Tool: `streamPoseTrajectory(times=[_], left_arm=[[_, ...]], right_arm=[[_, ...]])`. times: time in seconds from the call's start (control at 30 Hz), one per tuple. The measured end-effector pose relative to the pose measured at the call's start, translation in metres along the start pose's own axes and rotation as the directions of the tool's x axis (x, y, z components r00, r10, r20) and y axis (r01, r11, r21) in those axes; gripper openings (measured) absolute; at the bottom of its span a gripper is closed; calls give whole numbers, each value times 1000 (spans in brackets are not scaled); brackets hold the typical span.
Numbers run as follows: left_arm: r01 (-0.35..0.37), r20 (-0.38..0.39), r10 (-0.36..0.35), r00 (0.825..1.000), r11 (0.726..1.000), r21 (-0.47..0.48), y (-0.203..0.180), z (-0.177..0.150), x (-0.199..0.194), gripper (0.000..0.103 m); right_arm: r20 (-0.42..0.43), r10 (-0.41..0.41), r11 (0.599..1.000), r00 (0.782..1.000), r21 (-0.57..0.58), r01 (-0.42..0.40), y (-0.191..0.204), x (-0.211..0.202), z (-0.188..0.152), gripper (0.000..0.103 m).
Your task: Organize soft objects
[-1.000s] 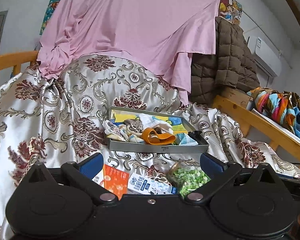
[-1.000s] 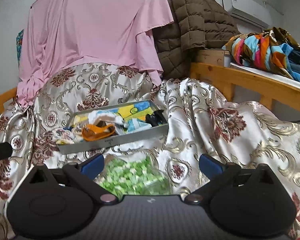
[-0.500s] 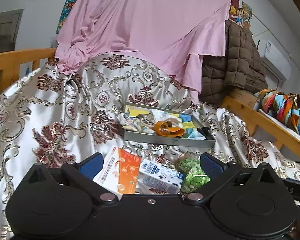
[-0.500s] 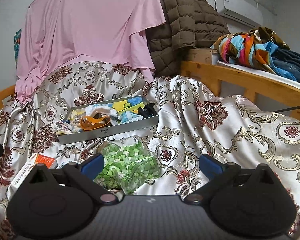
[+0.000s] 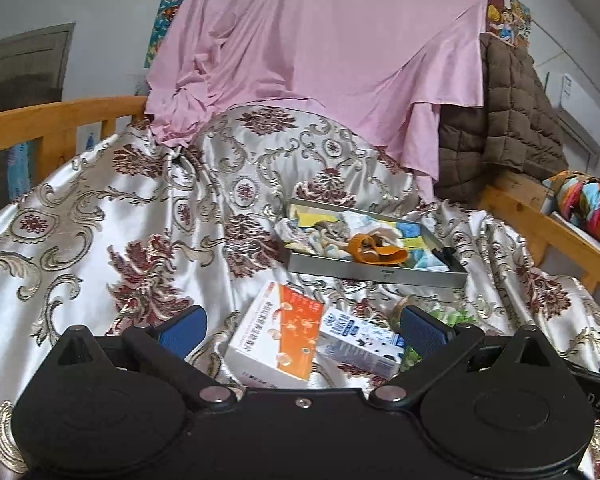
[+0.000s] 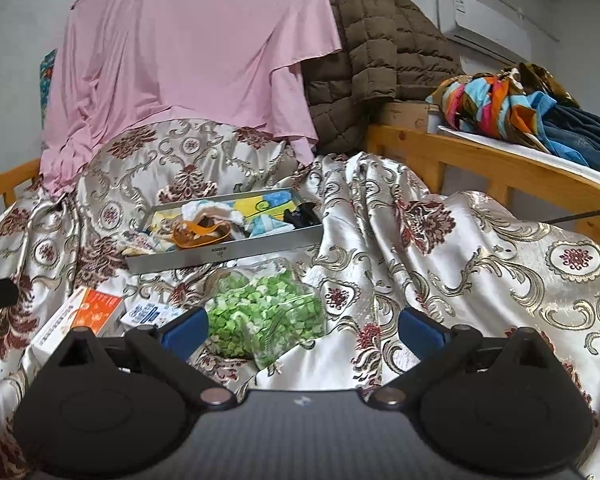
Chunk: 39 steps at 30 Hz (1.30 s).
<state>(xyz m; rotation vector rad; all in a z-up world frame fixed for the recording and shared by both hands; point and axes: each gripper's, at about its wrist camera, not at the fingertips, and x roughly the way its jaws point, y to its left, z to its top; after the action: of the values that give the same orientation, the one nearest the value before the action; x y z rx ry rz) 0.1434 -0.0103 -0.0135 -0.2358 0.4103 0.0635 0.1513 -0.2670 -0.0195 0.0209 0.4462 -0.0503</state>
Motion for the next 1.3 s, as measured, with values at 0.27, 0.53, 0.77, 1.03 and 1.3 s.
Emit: streamPoseTrajectory(times=[0.27, 0.53, 0.77, 1.03, 1.3], left_arm=[[-32, 8, 32, 999, 999, 23, 0, -2, 1, 102], [-24, -2, 24, 1000, 1000, 8, 0, -2, 1, 102], [-25, -9, 25, 1000, 1000, -2, 0, -5, 0, 102], [-28, -14, 28, 999, 1000, -4, 1, -8, 0, 102], [-28, -18, 28, 999, 1000, -10, 2, -9, 0, 102]], right_arm=[[5, 19, 999, 1000, -30, -18, 8, 0, -3, 103], [-2, 16, 1000, 1000, -23, -16, 6, 2, -3, 103], [-4, 14, 1000, 1000, -25, -15, 5, 4, -4, 103], [-5, 14, 1000, 1000, -23, -14, 5, 4, -3, 103], [-9, 14, 1000, 1000, -24, -14, 5, 6, -6, 103]])
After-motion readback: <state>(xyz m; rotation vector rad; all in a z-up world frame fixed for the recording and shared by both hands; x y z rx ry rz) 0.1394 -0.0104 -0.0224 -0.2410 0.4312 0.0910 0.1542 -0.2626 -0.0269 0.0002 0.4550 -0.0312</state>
